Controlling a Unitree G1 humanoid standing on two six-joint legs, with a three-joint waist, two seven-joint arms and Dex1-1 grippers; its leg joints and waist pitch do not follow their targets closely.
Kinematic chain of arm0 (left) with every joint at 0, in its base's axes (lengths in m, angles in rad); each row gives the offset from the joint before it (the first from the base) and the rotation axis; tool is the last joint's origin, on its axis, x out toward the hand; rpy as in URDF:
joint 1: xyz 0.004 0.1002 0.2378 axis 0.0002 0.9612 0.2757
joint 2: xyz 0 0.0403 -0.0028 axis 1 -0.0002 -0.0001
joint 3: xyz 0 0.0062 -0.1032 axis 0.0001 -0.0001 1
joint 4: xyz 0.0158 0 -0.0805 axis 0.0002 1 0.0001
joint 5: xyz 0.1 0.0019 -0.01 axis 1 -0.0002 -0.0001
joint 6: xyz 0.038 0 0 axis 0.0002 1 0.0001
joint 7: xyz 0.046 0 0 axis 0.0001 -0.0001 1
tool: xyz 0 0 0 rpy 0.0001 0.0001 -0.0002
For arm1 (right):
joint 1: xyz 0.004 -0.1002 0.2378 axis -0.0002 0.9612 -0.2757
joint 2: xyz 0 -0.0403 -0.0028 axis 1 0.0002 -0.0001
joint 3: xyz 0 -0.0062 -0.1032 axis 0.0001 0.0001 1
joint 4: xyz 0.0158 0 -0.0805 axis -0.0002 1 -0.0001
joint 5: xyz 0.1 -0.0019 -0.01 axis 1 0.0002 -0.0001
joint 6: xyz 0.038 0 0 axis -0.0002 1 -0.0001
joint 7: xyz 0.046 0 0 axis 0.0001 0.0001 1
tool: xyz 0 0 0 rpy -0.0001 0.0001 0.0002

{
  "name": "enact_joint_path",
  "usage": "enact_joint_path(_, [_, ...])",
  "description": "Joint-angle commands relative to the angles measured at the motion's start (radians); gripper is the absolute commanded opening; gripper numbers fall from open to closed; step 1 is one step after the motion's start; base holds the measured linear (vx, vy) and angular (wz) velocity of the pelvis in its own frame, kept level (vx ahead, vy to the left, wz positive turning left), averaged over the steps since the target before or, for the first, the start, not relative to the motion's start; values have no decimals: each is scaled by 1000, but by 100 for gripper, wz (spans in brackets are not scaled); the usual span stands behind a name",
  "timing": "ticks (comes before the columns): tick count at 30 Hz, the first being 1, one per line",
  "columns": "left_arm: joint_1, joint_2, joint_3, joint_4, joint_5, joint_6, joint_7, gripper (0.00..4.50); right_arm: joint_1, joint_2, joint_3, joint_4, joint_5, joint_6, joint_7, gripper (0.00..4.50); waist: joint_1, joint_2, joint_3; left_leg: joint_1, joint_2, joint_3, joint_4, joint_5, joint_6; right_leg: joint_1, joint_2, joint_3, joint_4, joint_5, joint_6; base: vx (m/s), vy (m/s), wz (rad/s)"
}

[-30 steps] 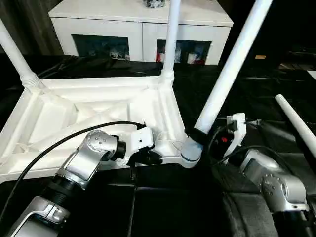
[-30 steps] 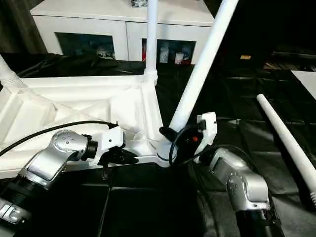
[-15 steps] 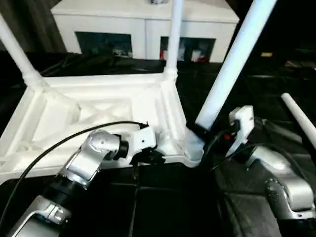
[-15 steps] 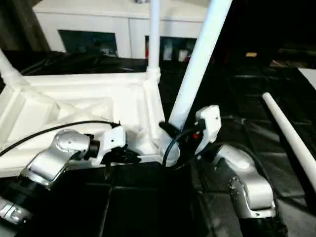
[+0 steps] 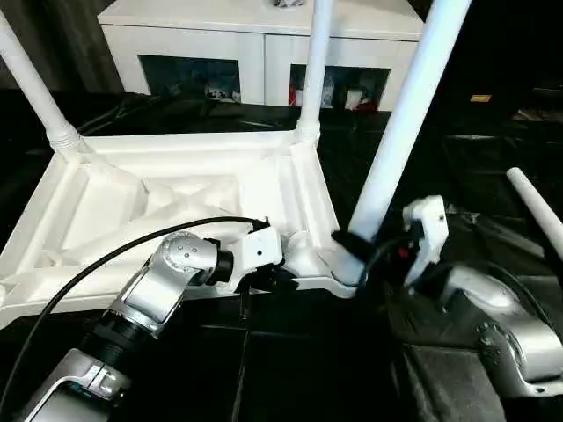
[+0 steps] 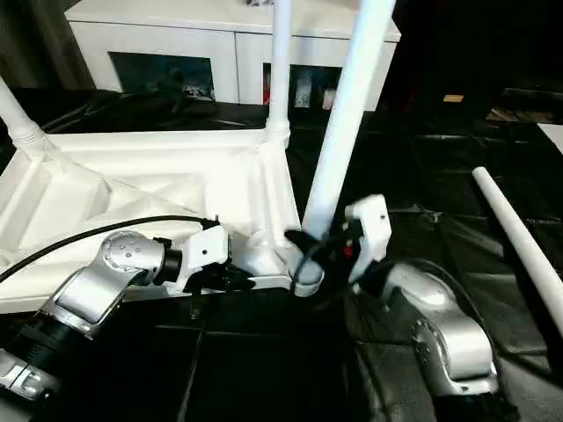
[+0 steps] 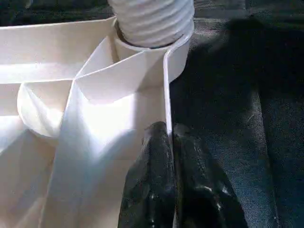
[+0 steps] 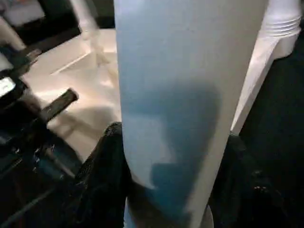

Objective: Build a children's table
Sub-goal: Insert table leg to table base

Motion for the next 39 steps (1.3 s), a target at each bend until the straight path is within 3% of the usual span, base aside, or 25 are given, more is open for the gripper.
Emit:
enact_joint_path(1, [-1,-2,-9,-32,-24,-43,-38,0,-3,-36,15,-30,7,23,39,186,3,1,-60,14,60,-24,-70,-117,62,51,-63,36,-51,-51,-269,0,0,0])
enact_joint_path(8, [-8,5,-11,-25,-26,-50,-50,0,-31,-60,26,7,-16,21,77,186,9,3,-61,17,62,-23,-68,-112,66,50,-62,35,-48,-43,-282,0,0,0])
enact_joint_path(16, [-11,4,-9,-22,-25,-53,-58,0,-81,-75,67,99,-41,9,128,186,11,-3,-64,16,60,-22,-63,-89,75,53,-63,34,-42,-19,-293,0,0,0])
enact_joint_path(17, [-10,5,-8,-22,-23,-51,-56,0,-104,-76,85,119,-62,8,135,186,10,-6,-63,15,61,-22,-63,-92,77,53,-63,35,-44,-27,-292,0,0,0])
enact_joint_path(22, [-8,8,-7,-23,-21,-50,-52,0,-126,-83,109,122,-85,0,152,186,6,-3,-61,16,61,-24,-65,-126,58,51,-63,35,-48,-96,-278,0,0,0])
enact_joint_path(30, [-9,3,-4,-16,-12,-53,-29,0,-71,-96,133,75,-161,-160,164,186,6,2,-65,15,61,-24,-62,-121,62,52,-63,35,-45,-59,-282,0,0,0])
enact_joint_path(39, [-14,-3,-6,-10,-12,-55,-26,0,4,-103,162,54,-216,-286,168,186,7,4,-66,15,61,-24,-62,-137,62,52,-61,35,-45,-47,-285,0,0,0])
